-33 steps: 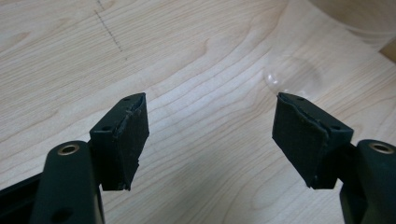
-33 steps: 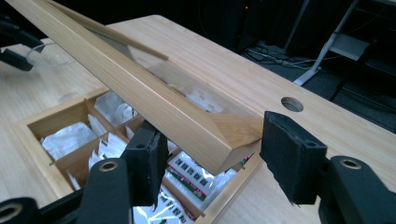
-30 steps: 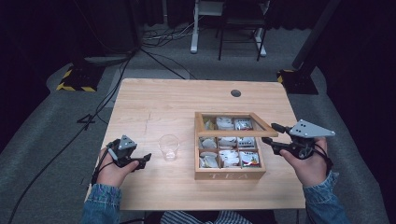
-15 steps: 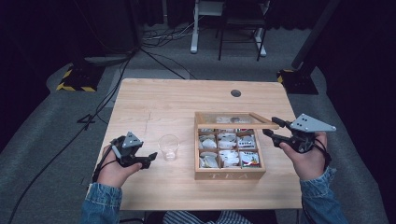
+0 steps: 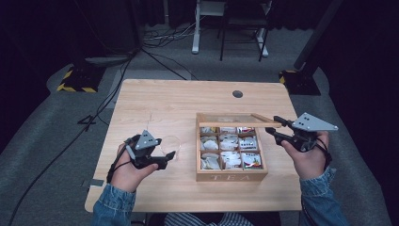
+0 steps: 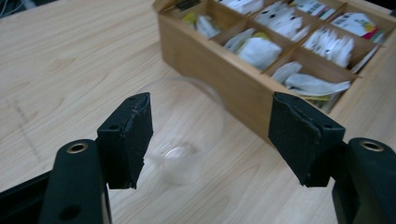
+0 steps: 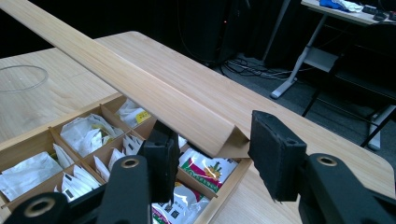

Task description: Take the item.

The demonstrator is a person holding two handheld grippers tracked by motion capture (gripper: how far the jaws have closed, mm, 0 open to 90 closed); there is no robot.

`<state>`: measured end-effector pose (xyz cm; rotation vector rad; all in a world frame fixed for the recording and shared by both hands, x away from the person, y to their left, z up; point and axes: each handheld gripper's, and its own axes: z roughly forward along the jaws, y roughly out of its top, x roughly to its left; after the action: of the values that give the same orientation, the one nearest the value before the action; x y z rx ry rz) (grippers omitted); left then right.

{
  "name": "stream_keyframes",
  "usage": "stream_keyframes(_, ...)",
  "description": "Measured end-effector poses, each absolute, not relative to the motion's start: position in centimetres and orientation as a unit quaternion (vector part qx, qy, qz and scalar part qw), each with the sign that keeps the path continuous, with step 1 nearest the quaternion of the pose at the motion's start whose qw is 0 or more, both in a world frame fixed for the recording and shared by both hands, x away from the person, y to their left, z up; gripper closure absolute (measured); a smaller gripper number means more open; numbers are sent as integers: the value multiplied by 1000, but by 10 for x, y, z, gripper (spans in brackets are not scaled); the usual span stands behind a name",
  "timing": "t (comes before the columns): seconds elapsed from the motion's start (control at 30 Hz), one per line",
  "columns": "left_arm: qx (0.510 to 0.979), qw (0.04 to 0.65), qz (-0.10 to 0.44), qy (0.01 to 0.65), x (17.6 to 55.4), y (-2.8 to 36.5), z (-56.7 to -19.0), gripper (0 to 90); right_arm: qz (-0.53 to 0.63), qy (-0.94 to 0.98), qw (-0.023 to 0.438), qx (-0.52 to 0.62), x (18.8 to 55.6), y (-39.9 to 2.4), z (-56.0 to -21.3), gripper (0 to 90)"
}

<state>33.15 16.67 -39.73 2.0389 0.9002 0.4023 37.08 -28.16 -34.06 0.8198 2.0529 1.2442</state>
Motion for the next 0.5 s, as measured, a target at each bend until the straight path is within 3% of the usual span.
stream_keyframes(0.5, 832, 432, 153, 313, 328, 118, -391, 334, 469, 772, 296, 310, 373, -281, -341, 524)
